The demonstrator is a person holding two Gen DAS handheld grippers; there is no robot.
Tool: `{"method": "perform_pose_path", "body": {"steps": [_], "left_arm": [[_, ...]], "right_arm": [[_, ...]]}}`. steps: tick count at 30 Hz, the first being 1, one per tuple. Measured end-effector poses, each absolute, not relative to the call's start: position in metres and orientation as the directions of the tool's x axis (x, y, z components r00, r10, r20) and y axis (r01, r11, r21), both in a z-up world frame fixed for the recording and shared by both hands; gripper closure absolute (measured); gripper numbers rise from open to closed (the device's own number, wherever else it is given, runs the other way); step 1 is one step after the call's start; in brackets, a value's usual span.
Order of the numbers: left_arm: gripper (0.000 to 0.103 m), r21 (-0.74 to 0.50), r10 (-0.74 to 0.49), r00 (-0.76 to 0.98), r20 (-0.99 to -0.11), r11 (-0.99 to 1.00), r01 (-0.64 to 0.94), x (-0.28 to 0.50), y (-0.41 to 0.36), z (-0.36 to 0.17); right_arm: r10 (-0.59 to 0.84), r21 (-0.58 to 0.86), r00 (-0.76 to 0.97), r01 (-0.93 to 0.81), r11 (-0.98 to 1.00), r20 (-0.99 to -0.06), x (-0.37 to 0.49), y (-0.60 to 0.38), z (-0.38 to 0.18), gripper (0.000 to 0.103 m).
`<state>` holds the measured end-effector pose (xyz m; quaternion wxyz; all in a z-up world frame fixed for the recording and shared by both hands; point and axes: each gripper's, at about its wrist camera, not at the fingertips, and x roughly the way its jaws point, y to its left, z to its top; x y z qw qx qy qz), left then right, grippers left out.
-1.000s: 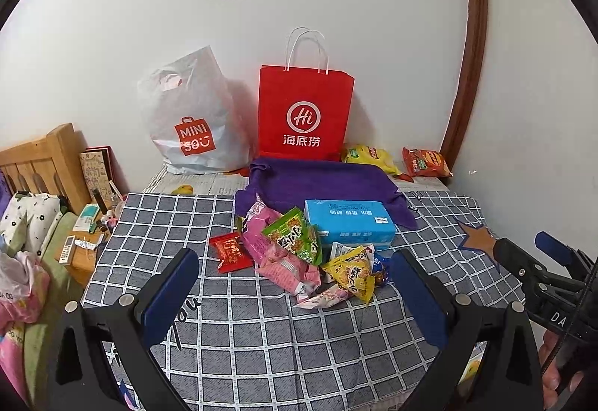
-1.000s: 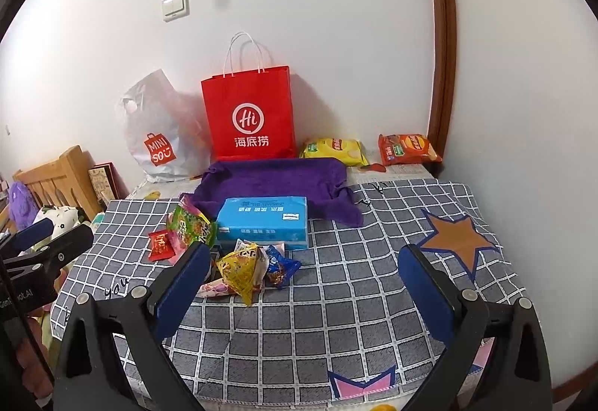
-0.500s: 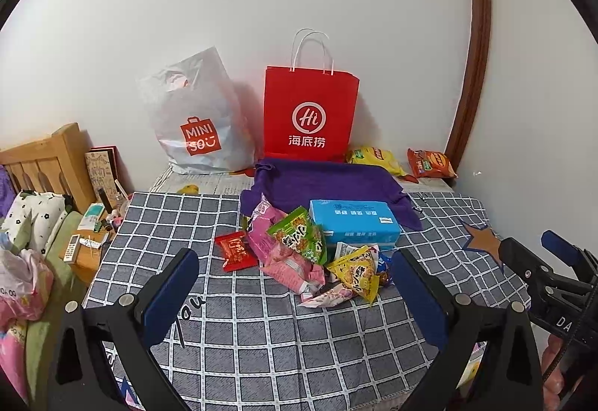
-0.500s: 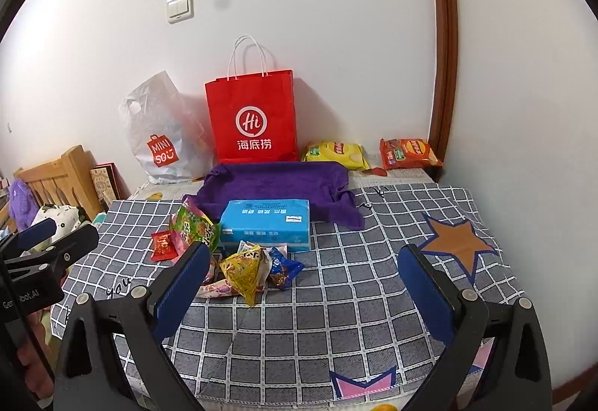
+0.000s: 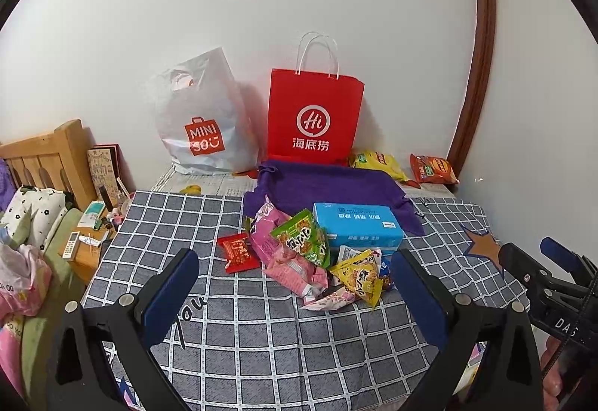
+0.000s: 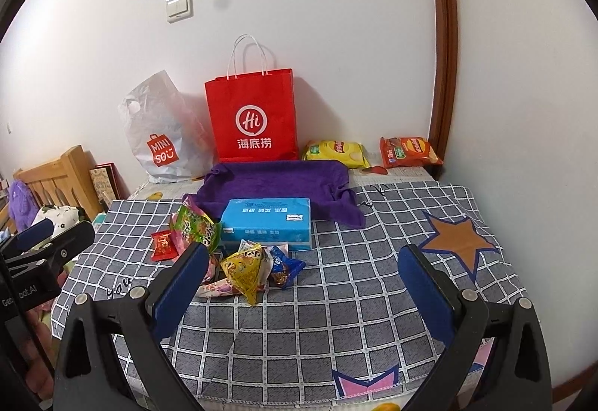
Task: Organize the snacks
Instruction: 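Grasp the yellow triangular chip bag with the right tool while the left tool grasps the red packet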
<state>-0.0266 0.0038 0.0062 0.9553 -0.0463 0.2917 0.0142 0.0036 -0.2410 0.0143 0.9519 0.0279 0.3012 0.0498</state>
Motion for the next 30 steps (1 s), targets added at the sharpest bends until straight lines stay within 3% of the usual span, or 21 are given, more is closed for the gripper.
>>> {"method": "perform_pose_path", "body": {"steps": [13, 24, 30], "left_arm": [[0.000, -0.071, -0.016, 0.781, -0.624, 0.997, -0.036, 0.009, 0.013, -0.017], [0.000, -0.065, 0.030, 0.751, -0.660, 0.993, -0.097, 0.049, 0.037, -0.047], [0.000, -0.066, 0.029, 0.687, -0.726, 0.992, -0.112, 0.079, 0.050, -0.073]], "right_arm": [[0.027, 0.025, 0.776, -0.014, 1.000, -0.630, 0.039, -0.233, -0.012, 0.003], [0.076, 0.038, 0.745, -0.068, 0.997, -0.663, 0.080, -0.230, -0.049, 0.003], [0.118, 0.079, 0.693, -0.089, 0.993, -0.711, 0.105, -0.220, -0.076, 0.004]]}}
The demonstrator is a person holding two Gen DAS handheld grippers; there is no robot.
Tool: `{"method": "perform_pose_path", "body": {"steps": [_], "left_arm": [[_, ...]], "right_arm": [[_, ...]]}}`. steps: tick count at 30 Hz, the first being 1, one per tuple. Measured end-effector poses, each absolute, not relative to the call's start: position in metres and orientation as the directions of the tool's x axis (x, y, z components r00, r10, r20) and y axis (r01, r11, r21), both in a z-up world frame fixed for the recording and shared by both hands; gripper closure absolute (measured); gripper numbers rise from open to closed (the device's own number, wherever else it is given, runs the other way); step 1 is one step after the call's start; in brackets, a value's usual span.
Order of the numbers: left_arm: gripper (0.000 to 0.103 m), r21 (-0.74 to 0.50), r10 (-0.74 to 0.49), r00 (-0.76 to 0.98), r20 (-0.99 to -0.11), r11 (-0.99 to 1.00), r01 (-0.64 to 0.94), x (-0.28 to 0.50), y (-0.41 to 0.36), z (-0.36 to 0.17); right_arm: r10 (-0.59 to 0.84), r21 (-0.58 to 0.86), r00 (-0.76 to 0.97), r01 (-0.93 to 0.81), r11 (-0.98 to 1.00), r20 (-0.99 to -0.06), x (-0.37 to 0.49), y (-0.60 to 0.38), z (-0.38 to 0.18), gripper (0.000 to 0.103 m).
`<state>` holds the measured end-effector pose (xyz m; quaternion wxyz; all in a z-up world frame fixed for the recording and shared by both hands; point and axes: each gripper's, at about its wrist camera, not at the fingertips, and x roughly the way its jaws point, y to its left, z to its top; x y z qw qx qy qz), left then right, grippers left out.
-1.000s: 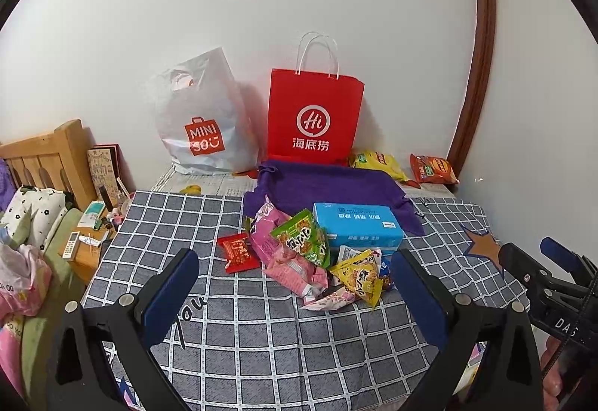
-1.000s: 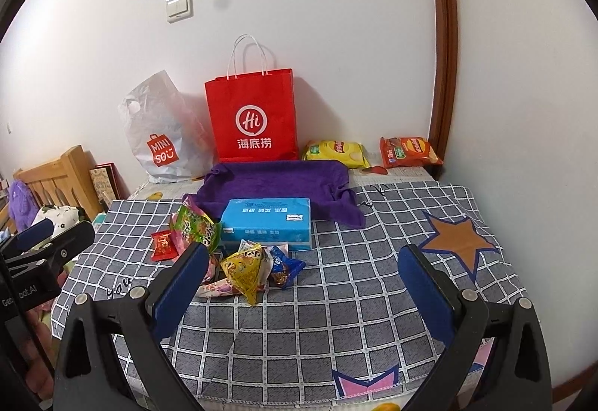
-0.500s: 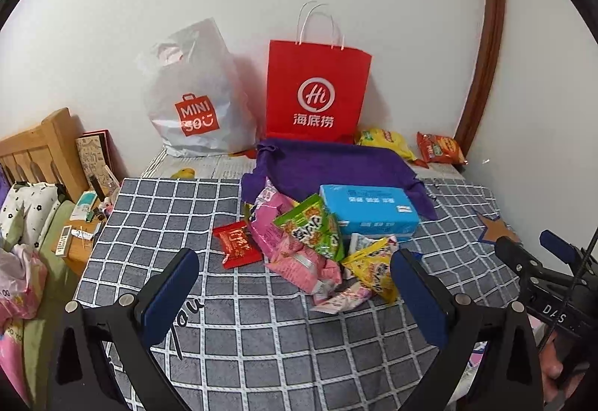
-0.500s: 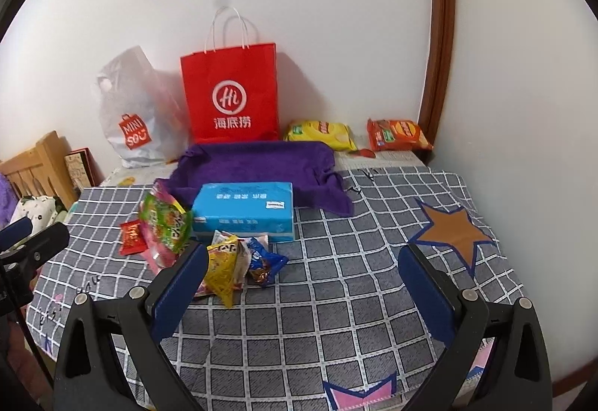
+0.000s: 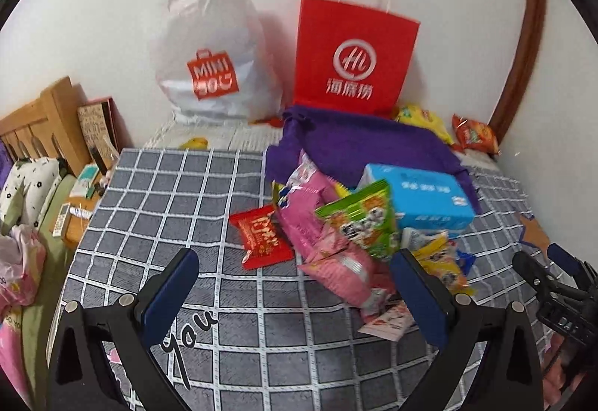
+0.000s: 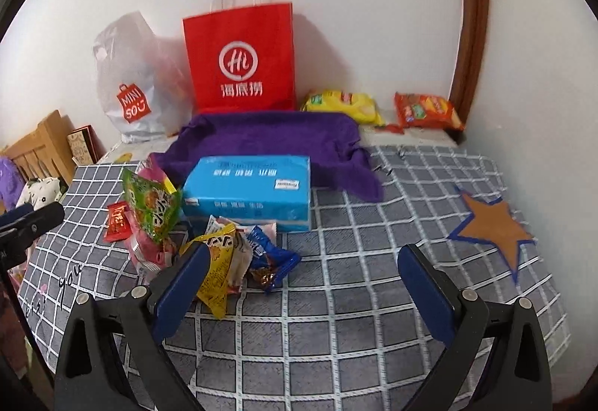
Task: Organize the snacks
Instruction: 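Grasp the yellow triangular chip bag with the right tool while the left tool grasps the red packet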
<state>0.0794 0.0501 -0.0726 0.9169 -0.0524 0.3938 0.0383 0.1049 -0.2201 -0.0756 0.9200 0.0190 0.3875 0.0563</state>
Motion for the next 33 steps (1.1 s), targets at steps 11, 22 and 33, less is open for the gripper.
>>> {"method": "perform_pose_path", "body": {"steps": [11, 22, 33], "left_arm": [[0.002, -0.079, 0.026, 0.652, -0.758, 0.988, -0.130, 0.105, 0.081, -0.092], [0.002, -0.114, -0.004, 0.635, -0.772, 0.985, -0.133, 0.114, 0.097, -0.106], [0.002, -0.066, 0.052, 0.580, -0.813, 0.981, -0.180, 0.137, 0.105, -0.132]], "right_arm": [[0.251, 0.111, 0.601, -0.260, 0.959, -0.759, 0.126, -0.161, -0.107, 0.024], [0.254, 0.090, 0.550, -0.307, 0.948, -0.795, 0.134, -0.150, -0.129, 0.063], [0.142, 0.099, 0.628, -0.103, 0.990, -0.765, 0.144, -0.246, -0.120, 0.063]]}}
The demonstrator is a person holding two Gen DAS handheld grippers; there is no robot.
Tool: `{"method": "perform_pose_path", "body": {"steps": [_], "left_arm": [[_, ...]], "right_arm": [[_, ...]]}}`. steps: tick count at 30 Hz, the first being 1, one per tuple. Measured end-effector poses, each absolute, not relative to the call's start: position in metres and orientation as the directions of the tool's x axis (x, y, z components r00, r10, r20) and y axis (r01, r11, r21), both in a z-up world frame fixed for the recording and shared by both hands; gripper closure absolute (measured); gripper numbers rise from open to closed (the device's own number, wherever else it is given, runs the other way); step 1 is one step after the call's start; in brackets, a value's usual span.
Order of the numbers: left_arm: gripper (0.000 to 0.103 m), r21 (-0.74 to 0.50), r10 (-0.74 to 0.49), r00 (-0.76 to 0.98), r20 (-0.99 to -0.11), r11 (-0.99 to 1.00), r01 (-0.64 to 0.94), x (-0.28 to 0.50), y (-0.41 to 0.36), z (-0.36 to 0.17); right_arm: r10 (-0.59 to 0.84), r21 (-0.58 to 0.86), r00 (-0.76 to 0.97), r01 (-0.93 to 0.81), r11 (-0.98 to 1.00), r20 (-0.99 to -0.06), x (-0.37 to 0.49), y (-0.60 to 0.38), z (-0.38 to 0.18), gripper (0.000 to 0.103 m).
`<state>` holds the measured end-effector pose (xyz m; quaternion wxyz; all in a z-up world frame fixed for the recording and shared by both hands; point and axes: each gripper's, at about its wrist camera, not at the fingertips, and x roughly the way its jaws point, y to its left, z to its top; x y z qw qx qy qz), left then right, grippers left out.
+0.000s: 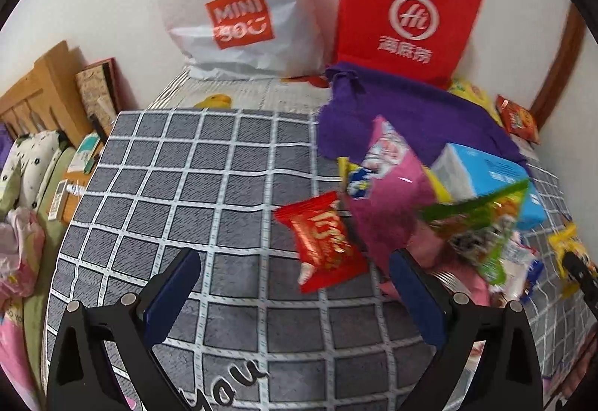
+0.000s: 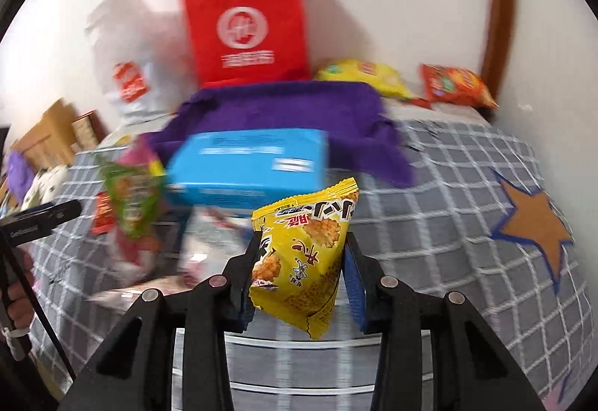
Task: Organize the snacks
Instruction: 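Grasp the yellow triangular chip bag with the right tool while the left tool grasps the red packet, then carry the yellow bag and red packet with both tools over the purple towel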
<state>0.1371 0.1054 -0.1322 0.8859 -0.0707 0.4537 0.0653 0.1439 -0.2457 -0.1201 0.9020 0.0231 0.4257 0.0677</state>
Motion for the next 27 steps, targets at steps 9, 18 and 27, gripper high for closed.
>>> {"method": "perform_pose_path", "body": {"steps": [9, 18, 27], "left_arm": [[0.020, -0.087, 0.050, 0.507, -0.861, 0.966, -0.244, 0.171, 0.111, -0.164], [0.059, -0.059, 0.049, 0.509, -0.860, 0.979, -0.195, 0.180, 0.098, -0.174], [0.062, 0.002, 0.097, 0.523, -0.847, 0.984, -0.179, 0.176, 0.089, -0.175]], "right_arm": [[0.152, 0.149, 0.547, -0.049, 0.988, -0.823, 0.163, -0.275, -0.168, 0.063], [0.148, 0.130, 0.558, -0.073, 0.989, -0.816, 0.166, -0.270, -0.184, 0.053], [0.145, 0.131, 0.559, -0.066, 0.989, -0.816, 0.169, -0.269, -0.185, 0.051]]}}
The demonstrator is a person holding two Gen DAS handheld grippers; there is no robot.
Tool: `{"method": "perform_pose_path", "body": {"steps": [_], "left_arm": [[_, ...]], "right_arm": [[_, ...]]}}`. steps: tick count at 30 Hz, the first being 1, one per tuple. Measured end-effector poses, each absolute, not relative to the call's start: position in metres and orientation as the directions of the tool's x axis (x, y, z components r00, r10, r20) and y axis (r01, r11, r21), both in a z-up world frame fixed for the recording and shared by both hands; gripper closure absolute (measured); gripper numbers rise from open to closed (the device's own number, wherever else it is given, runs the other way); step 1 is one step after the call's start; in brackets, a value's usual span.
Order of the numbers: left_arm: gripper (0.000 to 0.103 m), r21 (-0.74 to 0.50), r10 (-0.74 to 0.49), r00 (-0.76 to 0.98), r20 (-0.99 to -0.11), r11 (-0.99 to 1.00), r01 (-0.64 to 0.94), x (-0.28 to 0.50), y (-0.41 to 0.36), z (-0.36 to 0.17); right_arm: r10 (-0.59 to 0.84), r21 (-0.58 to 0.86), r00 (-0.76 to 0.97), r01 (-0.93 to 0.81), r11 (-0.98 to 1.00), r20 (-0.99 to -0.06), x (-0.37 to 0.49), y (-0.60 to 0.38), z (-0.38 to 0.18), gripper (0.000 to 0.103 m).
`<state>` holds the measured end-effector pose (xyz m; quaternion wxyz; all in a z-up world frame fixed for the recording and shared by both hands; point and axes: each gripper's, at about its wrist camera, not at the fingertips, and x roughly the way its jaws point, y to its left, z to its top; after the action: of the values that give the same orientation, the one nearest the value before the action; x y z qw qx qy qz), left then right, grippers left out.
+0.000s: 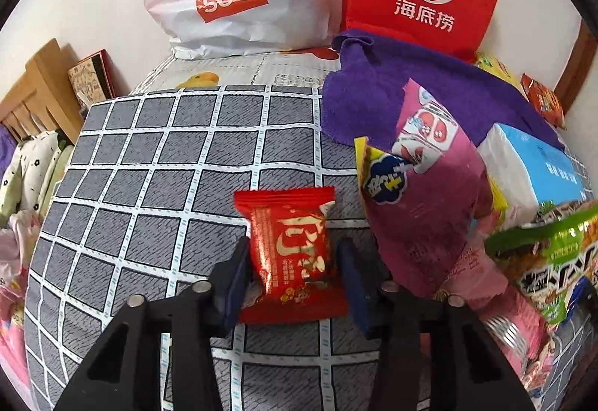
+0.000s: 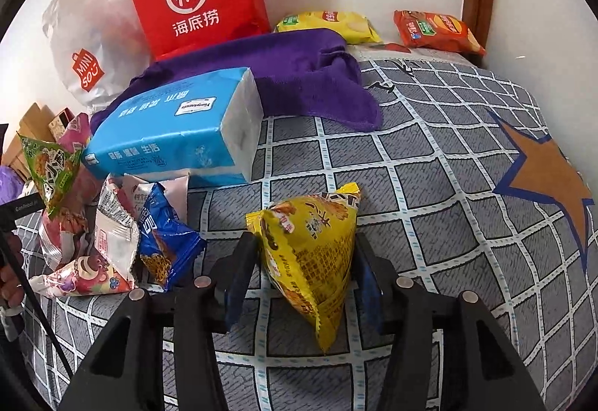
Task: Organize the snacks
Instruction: 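Carry the yellow bag and red packet with both tools over the purple towel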
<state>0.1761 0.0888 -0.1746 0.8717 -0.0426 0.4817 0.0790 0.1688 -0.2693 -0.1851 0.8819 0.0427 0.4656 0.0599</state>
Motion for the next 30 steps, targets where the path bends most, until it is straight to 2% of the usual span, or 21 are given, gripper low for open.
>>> {"method": "perform_pose_path", "body": {"steps": [3, 11, 30], "left_arm": [[0.063, -0.053, 0.044, 0.532, -0.845, 0.985, -0.166, 0.171, 0.092, -0.170], [0.063, -0.095, -0.009, 0.517, -0.856, 0.986, -0.140, 0.146, 0.098, -0.157], [0.063, -0.139, -0.127, 0.589, -0.798, 0.990, 0.025, 0.102, 0.077, -0.086]], "right_arm": [[0.142, 0.144, 0.559, -0.041, 0.989, -0.817, 0.168, -0.271, -0.185, 0.053], [0.150, 0.162, 0.571, -0.031, 0.986, -0.807, 0.159, -0.274, -0.170, 0.062], [0.176, 0.205, 0.651, -0.033, 0.978, -0.739, 0.126, -0.263, -0.108, 0.063]]}}
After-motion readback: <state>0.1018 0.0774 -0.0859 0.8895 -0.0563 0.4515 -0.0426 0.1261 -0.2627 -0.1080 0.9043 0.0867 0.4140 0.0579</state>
